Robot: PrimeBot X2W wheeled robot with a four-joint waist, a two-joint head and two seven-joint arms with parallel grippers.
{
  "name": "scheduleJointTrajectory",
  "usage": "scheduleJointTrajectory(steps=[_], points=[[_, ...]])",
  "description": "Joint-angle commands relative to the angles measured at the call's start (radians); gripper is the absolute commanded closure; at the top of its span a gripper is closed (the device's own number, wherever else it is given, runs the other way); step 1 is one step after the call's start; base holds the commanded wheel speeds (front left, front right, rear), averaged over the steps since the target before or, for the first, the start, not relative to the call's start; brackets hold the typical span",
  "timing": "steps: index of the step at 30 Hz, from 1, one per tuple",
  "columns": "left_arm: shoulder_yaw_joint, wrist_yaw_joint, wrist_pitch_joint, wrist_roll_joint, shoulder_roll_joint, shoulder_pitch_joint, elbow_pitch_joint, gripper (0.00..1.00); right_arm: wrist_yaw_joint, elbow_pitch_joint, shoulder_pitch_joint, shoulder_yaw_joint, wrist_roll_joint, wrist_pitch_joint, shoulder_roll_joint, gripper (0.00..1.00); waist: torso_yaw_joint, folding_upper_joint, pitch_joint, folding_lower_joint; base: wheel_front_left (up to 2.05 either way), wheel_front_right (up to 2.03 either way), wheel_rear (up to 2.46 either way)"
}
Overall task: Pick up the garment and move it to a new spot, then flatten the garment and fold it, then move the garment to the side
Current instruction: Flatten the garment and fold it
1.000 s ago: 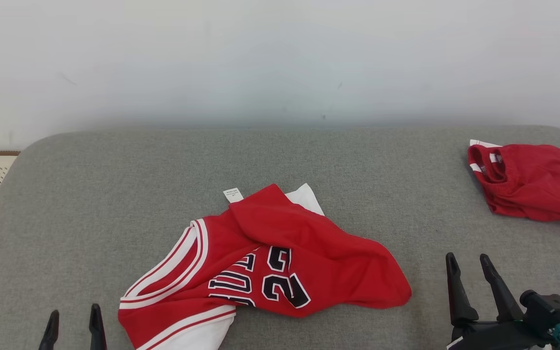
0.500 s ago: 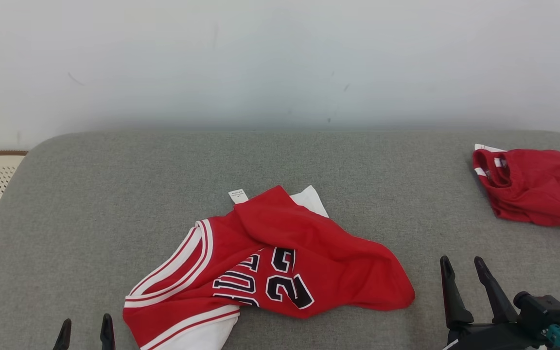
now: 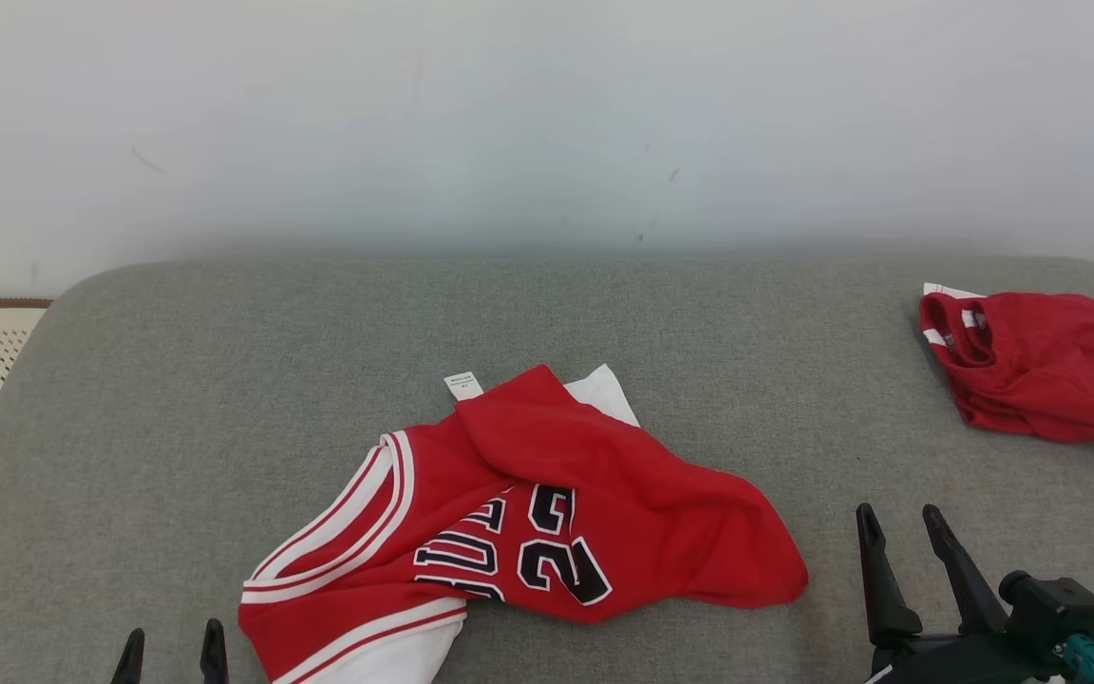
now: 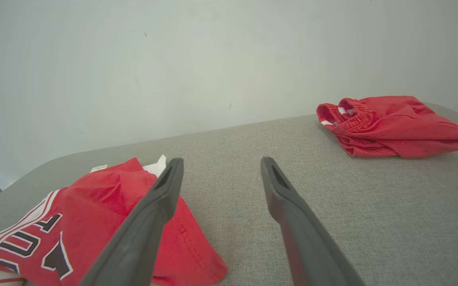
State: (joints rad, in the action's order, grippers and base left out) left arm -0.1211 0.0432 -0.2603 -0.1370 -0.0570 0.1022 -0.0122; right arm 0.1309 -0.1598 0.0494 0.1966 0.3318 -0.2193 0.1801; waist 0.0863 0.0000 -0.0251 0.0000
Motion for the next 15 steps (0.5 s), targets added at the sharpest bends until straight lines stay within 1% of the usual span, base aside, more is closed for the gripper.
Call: scheduleJointTrajectory(steps=[1, 8, 15], points=[[0.0, 0.003, -0.004, 0.007, -0.001, 0.013, 0.003, 0.0, 0.0, -0.002, -0.004, 0.001, -0.011, 0.0, 0.004, 0.0, 0.0, 0.0, 0.0, 0.0, 0.0, 0.0, 0.0], [0.006, 0.007, -0.004, -0.003, 0.0, 0.013, 0.01, 0.0, 0.0, -0.004, -0.007, 0.004, -0.009, 0.005, 0.008, 0.0, 0.002, 0.0, -0.001, 0.0, 0.0, 0.0, 0.0], [0.055, 0.033, -0.004, -0.013, 0.001, 0.035, 0.045, 0.0, 0.0, -0.015, -0.019, 0.021, 0.009, 0.038, 0.026, 0.0, 0.006, 0.0, -0.004, 0.0, 0.0, 0.0, 0.0]])
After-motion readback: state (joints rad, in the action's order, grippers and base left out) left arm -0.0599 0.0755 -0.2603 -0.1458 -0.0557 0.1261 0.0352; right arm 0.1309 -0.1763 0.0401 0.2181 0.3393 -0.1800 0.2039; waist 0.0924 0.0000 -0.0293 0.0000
